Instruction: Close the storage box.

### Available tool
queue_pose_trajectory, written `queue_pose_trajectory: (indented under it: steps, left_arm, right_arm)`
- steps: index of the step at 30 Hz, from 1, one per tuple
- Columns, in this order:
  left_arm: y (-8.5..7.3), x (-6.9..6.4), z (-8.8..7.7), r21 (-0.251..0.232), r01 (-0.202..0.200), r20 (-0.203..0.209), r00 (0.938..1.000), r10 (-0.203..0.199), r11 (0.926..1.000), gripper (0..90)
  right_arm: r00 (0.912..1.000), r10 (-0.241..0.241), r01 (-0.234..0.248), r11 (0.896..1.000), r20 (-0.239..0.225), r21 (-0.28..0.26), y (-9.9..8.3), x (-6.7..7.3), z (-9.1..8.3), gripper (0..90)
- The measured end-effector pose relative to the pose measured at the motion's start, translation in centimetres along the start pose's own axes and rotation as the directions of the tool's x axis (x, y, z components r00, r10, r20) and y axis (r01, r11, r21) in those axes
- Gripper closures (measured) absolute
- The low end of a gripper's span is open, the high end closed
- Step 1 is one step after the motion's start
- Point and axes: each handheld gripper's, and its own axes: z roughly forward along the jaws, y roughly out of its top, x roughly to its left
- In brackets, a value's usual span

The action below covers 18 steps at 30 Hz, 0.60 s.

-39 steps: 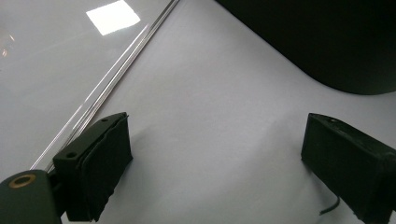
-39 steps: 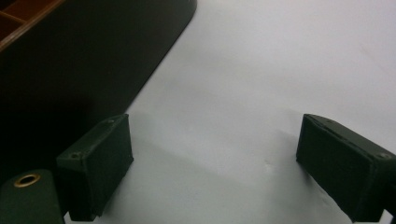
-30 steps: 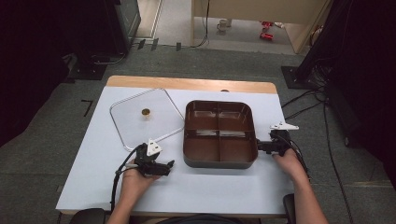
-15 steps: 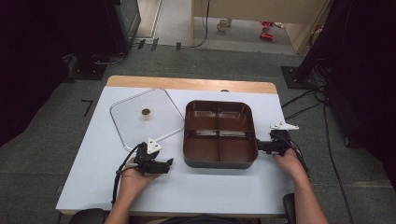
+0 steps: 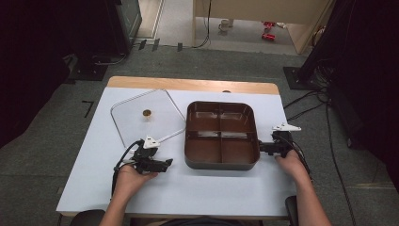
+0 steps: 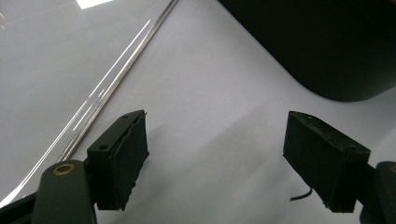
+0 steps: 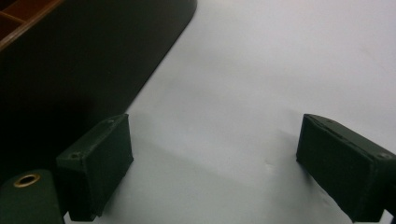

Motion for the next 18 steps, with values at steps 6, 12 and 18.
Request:
queue_pose_trajectory:
  steps: [6,12,18]
  left_arm:
    - [0.3,0.3,-0.6,-0.002,0.008,0.034,0.9994,-0.008,1.0000,23.9]
    - [0.6,0.3,-1.1,-0.015,0.001,0.038,0.9993,-0.001,0.9999,24.1]
    - [1.0,0.7,-1.3,-0.008,-0.008,0.034,0.9994,0.008,0.9999,24.4]
  right_arm:
    - [1.0000,0.000,0.000,1.000,0.000,0.000,0.0,0.0,0.0,9.9]
    - [1.0000,0.000,0.000,1.000,0.000,0.000,0.0,0.0,0.0,10.0]
    - [1.0000,0.000,0.000,1.000,0.000,0.000,0.0,0.0,0.0,9.9]
